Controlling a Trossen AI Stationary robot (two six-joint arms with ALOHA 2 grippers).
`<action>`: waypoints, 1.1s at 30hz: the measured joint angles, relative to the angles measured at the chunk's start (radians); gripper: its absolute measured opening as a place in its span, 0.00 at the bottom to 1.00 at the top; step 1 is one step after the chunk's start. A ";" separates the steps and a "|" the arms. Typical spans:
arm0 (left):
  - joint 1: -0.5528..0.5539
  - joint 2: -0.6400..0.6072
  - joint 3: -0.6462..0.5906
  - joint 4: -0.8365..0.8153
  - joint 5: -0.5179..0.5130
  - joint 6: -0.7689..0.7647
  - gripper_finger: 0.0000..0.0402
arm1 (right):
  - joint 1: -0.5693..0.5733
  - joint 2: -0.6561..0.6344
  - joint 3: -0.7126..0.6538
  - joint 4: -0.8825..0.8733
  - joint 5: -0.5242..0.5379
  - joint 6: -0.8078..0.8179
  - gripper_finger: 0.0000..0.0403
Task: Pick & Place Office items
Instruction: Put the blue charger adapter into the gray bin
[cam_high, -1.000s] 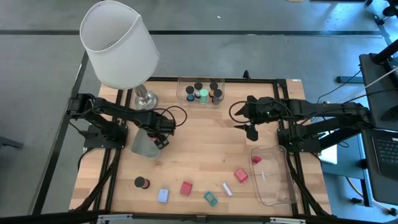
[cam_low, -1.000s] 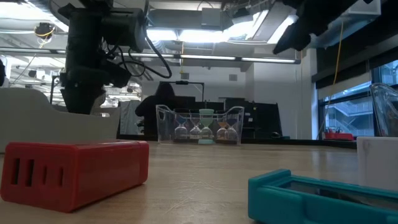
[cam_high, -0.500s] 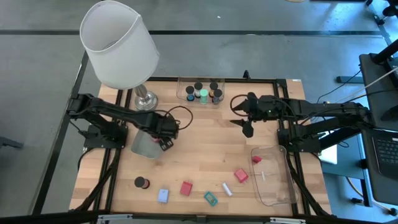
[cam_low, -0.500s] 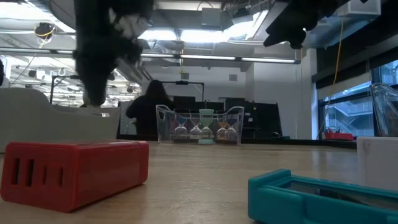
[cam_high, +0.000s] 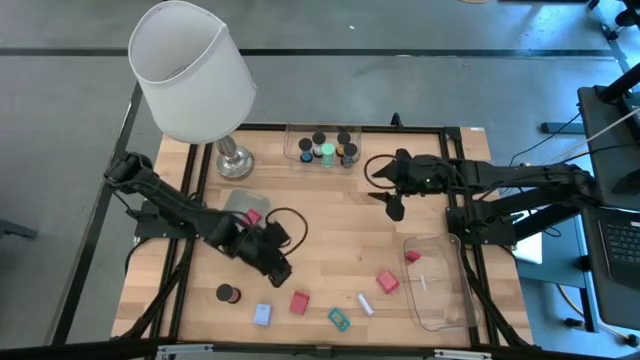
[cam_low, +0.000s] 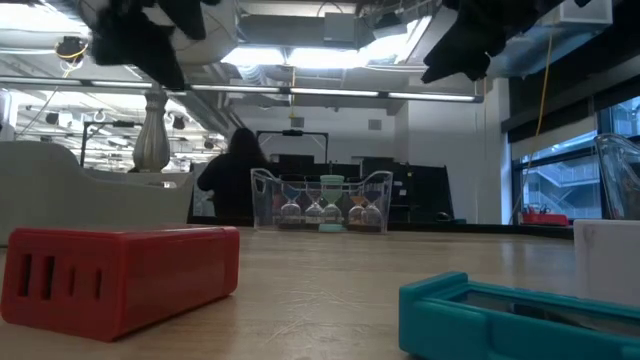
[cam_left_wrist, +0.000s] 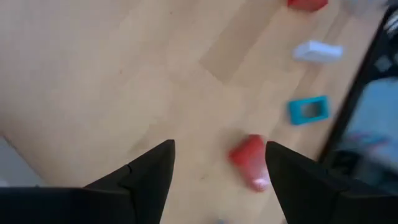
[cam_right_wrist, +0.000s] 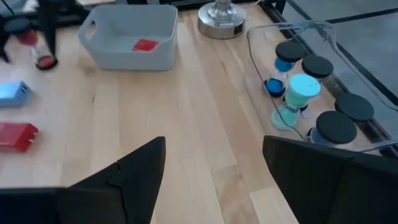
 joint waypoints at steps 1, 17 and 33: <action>-0.015 0.000 0.000 0.007 -0.013 -0.059 0.62 | 0.000 0.008 0.000 0.001 0.000 -0.006 0.68; -0.021 0.213 0.000 0.262 0.204 -0.274 0.81 | 0.000 0.193 0.000 0.013 -0.003 -0.061 0.68; 0.034 0.394 0.000 0.496 0.493 -0.290 0.80 | 0.000 0.207 0.000 0.029 -0.003 -0.065 0.68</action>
